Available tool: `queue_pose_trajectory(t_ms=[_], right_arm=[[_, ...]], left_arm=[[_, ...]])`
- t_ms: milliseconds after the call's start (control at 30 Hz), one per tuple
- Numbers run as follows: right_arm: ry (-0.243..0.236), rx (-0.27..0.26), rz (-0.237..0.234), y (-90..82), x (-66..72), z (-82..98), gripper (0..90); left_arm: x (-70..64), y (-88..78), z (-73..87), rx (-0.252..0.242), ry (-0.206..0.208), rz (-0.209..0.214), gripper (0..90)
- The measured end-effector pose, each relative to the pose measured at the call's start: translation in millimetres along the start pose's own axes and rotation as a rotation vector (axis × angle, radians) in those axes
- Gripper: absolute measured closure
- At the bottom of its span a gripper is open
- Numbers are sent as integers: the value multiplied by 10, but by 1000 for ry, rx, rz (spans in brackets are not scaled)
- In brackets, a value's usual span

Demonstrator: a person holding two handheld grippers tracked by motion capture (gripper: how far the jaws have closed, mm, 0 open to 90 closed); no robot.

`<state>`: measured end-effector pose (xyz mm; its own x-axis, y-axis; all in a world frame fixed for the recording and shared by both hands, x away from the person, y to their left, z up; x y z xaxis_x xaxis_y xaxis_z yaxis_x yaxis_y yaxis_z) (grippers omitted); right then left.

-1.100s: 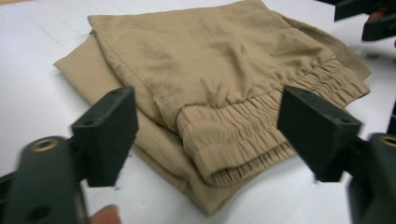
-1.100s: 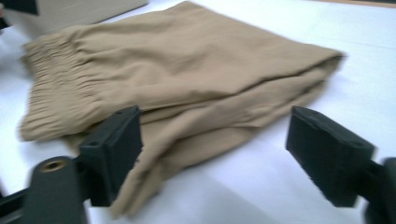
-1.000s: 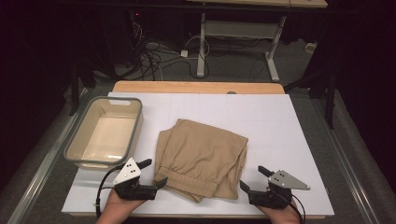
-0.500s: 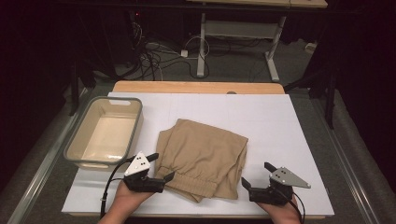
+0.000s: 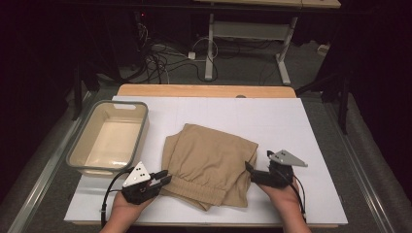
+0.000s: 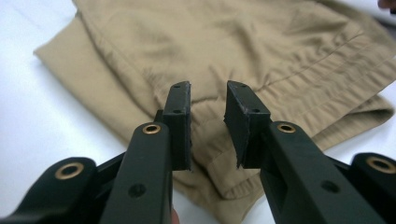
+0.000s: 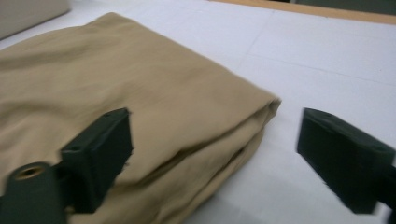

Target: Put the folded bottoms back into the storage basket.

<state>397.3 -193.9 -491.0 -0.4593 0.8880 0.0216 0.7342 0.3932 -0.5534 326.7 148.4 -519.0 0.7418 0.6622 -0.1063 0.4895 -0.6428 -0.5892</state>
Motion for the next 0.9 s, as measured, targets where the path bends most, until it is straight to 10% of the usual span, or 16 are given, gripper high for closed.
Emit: queue_pose_trajectory(t_ms=[233, 433, 767, 900], right_arm=[[86, 132, 30, 470, -237, -153, 450], [77, 246, 5, 574, -229, -13, 391], [-8, 231, -19, 575, -129, 17, 577], [-8, 218, -27, 644, -166, -26, 509]], left_arm=[[40, 28, 30, 32, -42, 20, 678], [38, 31, 35, 37, -41, 18, 676], [32, 35, 34, 38, -34, 12, 633], [28, 31, 34, 36, -29, 13, 633]])
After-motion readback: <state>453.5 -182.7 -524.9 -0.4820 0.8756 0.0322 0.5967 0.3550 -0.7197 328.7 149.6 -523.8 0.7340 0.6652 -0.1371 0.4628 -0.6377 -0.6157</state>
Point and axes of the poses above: each handheld gripper's, and its own axes: y roughly forward along the jaws, z roughly out of its underside, x roughly to its left, the point moved 7 cm from there along y, roughly forward along the jaws, and after that the axes turned 4 degrees about x, right-handed, at the moved point
